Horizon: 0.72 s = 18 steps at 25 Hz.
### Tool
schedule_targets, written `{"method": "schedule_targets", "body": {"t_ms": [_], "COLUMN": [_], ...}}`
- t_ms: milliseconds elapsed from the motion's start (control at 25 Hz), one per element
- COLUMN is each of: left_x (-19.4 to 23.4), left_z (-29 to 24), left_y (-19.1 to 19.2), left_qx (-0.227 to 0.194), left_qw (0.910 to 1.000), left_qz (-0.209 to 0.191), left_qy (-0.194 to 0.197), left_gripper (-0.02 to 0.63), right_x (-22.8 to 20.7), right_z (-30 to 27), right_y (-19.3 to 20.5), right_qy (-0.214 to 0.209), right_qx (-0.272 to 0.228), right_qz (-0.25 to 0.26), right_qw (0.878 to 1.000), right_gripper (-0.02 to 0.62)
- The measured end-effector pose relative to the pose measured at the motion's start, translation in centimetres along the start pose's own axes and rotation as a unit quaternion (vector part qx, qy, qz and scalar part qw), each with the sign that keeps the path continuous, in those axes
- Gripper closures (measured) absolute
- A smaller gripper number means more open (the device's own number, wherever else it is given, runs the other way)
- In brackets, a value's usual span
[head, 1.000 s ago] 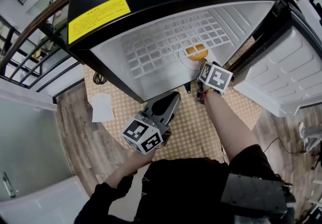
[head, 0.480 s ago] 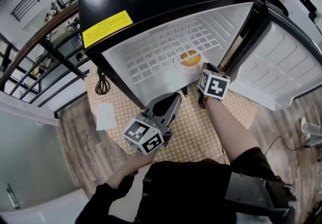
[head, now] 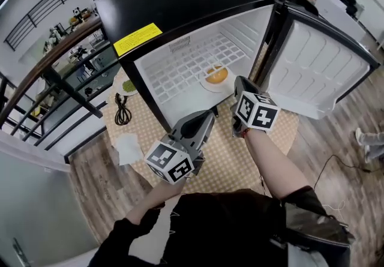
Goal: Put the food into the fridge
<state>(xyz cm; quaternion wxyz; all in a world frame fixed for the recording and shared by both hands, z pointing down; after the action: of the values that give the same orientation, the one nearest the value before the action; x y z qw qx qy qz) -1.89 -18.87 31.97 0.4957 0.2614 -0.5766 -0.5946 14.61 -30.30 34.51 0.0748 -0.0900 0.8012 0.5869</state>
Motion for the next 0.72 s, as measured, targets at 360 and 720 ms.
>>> {"method": "schedule_targets", "body": {"t_ms": [360, 720], "left_x": [-3.9, -7.9], "left_z": [2.0, 5.0], "left_y": [-1.3, 1.3], "left_qx": [0.013, 0.075], "left_qw": [0.9976, 0.991], "left_qz": [0.014, 0.042], "left_qy": [0.066, 0.103], "left_gripper": [0.594, 0.594], "right_x": [0.7, 1.1], "right_z": [12.0, 19.3], "right_y": [2.4, 6.4], "right_qy": [-0.103, -0.115], "right_qx": [0.01, 0.031], "right_qz": [-0.079, -0.053], "right_qw": [0.991, 0.991], "right_gripper": [0.578, 0.578]}}
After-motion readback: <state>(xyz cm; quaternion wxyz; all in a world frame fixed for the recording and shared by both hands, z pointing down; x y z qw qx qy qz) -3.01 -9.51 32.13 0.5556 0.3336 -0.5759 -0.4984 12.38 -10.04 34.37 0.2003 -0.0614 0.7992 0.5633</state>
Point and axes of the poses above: the fingertips, and each gripper's own axes: z backward along the fingers, x to its left, y out of its underside, the point moved 5 cm from there along z, backward along the fingers, and after that the axes turned 12 degrees about y, right-handed, at the moved point
